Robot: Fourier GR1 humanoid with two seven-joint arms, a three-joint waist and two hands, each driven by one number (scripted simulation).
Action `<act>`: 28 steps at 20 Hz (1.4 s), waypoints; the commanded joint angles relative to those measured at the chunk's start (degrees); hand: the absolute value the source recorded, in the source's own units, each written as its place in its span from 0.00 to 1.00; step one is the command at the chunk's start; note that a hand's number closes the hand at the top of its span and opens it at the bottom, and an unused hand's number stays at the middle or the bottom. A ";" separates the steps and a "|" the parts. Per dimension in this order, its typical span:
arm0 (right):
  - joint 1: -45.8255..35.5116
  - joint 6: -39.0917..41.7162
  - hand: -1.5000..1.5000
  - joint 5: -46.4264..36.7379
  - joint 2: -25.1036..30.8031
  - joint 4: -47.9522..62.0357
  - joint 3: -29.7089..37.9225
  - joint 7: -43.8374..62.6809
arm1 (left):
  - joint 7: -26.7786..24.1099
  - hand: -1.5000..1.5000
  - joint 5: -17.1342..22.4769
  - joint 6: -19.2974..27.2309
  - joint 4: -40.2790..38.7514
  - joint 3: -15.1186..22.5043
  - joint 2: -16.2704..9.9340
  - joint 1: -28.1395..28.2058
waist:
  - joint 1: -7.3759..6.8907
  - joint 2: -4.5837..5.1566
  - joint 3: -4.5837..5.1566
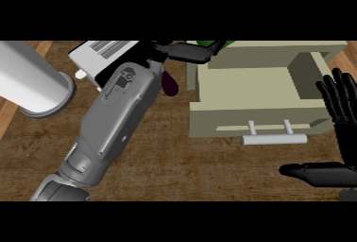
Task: Pick up the cup, place it into the drawer and close the drawer
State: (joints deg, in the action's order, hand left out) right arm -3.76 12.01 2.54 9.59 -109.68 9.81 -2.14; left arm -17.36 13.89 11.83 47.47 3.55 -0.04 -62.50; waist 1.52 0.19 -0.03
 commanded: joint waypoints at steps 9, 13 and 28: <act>0.38 1.17 0.00 0.63 0.48 0.79 0.70 -0.89 | -3.29 1.00 11.48 5.36 -15.83 11.09 0.04 -7.47 | 0.82 0.19 0.00; -2.31 0.98 0.00 0.21 0.68 2.91 0.61 -1.52 | -5.07 1.00 16.17 6.57 -20.06 15.36 0.04 -9.26 | 1.90 0.55 -0.02; -2.43 2.76 0.00 1.13 1.53 3.15 1.09 -3.29 | 4.11 0.00 17.73 14.85 -22.26 35.32 0.04 -10.37 | 4.22 0.85 -0.09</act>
State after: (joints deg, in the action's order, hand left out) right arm -6.59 14.28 3.44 10.68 -106.57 10.17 -3.97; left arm -16.09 31.80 23.70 25.04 33.84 -0.01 -72.20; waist 4.96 0.98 -0.08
